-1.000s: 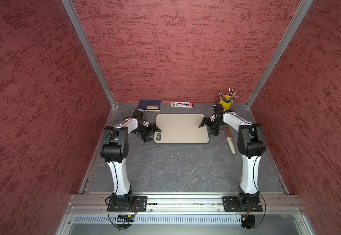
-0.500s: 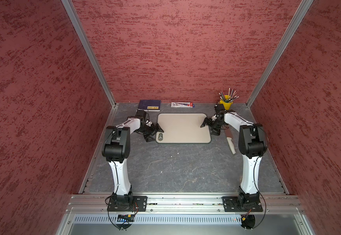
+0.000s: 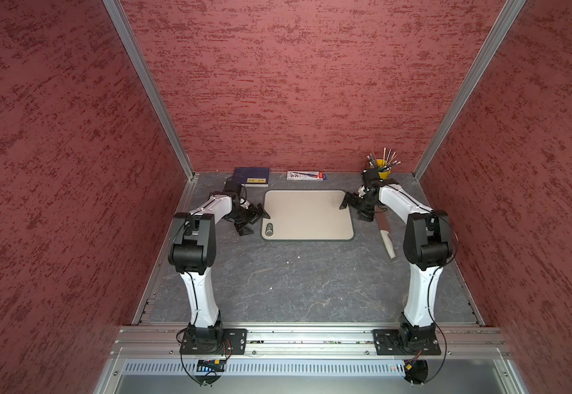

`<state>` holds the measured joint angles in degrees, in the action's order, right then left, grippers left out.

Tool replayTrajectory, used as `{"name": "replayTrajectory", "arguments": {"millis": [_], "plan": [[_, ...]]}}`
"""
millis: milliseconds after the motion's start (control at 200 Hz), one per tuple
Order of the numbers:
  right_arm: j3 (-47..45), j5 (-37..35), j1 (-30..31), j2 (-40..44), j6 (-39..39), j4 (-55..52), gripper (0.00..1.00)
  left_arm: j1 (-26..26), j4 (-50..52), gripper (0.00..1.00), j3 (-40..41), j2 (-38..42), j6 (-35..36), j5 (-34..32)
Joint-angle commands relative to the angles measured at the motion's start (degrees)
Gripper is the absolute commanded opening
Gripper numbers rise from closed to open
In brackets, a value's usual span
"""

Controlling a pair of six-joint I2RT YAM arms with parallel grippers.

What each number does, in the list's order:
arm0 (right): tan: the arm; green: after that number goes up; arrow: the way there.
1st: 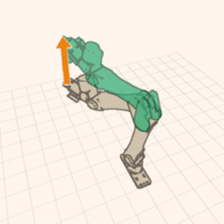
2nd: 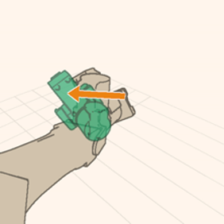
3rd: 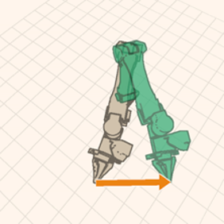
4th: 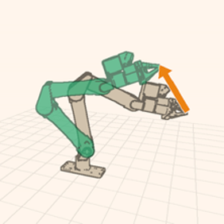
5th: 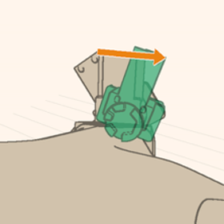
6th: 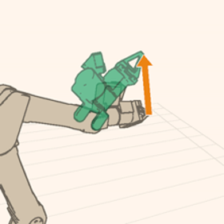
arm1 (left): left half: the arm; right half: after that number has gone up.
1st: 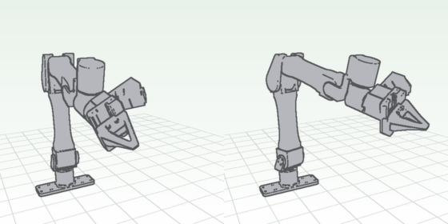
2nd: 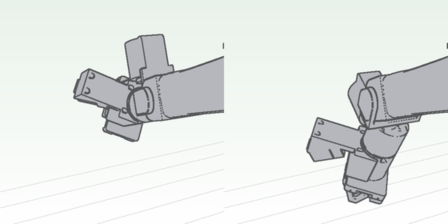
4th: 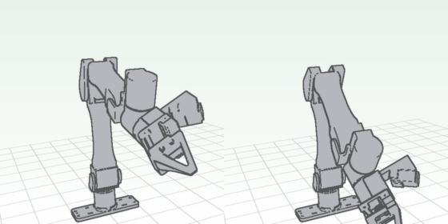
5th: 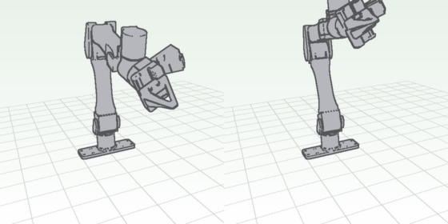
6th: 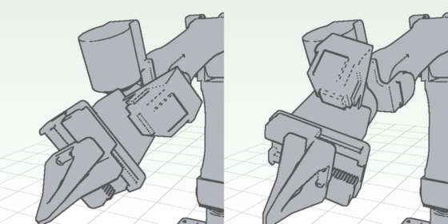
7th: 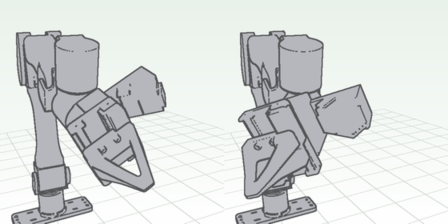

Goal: Align the knife with the edge of the cutting board
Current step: Move the work surface to the center of the board, then pick up the knife at the center of the board.

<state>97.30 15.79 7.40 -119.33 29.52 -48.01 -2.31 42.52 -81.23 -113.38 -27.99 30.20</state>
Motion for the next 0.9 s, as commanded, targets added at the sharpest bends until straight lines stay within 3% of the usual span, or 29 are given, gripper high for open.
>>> {"name": "replayTrajectory", "arguments": {"millis": [0, 341, 476, 897], "plan": [[0.8, -6.0, -1.3, 5.6, -1.0, -1.9, 0.98, 1.8, 0.8, 1.0, 1.3, 6.3, -0.5, -4.5], [-16.6, -12.9, -12.4, 16.8, -1.9, -3.4, 0.98, 3.0, -3.6, 0.98, 20.5, 22.8, -3.2, -7.2], [-20.5, -10.9, -13.9, 17.1, -5.4, -3.6, 0.98, 1.0, -6.6, 0.97, 27.9, 27.0, -5.0, -7.6], [-20.6, -11.3, -13.7, 10.2, -12.8, -5.6, 0.92, -1.0, -3.9, 0.96, 30.4, 28.4, -2.1, -8.9]]}}
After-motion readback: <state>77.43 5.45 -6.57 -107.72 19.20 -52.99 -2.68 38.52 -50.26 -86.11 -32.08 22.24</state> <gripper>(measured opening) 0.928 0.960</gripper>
